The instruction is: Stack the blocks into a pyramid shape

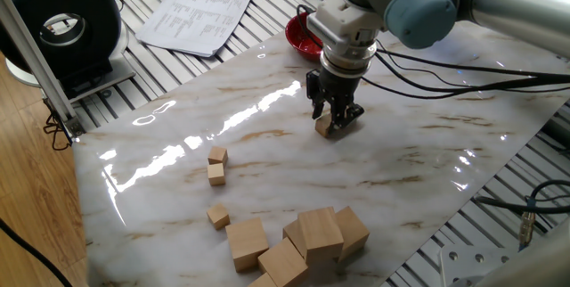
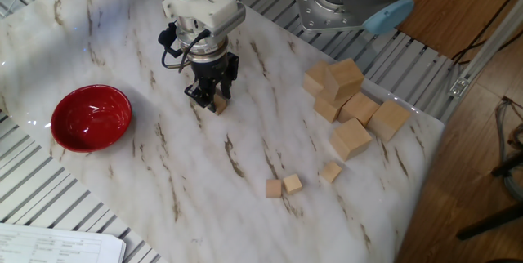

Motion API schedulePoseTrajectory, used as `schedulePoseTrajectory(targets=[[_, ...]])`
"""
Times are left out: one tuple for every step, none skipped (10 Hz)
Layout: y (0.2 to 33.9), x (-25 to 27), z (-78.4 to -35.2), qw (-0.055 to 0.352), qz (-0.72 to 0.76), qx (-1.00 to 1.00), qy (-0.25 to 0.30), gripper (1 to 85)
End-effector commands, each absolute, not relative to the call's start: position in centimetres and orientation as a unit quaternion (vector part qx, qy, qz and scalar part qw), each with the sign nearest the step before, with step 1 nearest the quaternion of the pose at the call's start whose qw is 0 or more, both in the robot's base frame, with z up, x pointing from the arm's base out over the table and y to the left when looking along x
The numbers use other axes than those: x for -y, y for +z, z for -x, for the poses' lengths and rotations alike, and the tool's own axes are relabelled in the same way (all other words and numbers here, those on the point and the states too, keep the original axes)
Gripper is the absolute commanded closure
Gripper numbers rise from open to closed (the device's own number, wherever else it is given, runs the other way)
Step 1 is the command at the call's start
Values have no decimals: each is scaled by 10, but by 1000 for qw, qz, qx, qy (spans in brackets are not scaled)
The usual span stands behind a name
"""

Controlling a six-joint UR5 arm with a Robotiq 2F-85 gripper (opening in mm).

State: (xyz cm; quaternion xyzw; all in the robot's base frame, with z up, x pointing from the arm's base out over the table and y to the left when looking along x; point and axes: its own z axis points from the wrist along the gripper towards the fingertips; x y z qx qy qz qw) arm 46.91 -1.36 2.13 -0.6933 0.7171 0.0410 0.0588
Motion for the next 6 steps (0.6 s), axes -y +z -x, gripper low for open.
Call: schedulePoseTrajectory(targets=[[23, 9, -471, 69, 685, -724, 48, 397], [22, 7, -471, 71, 682, -726, 51, 400], [20, 6, -470, 70, 686, -723, 52, 400], [16, 6, -469, 71, 688, -721, 52, 400], [13, 10, -471, 67, 692, -718, 46, 400], [9, 18, -472, 61, 697, -714, 33, 400]])
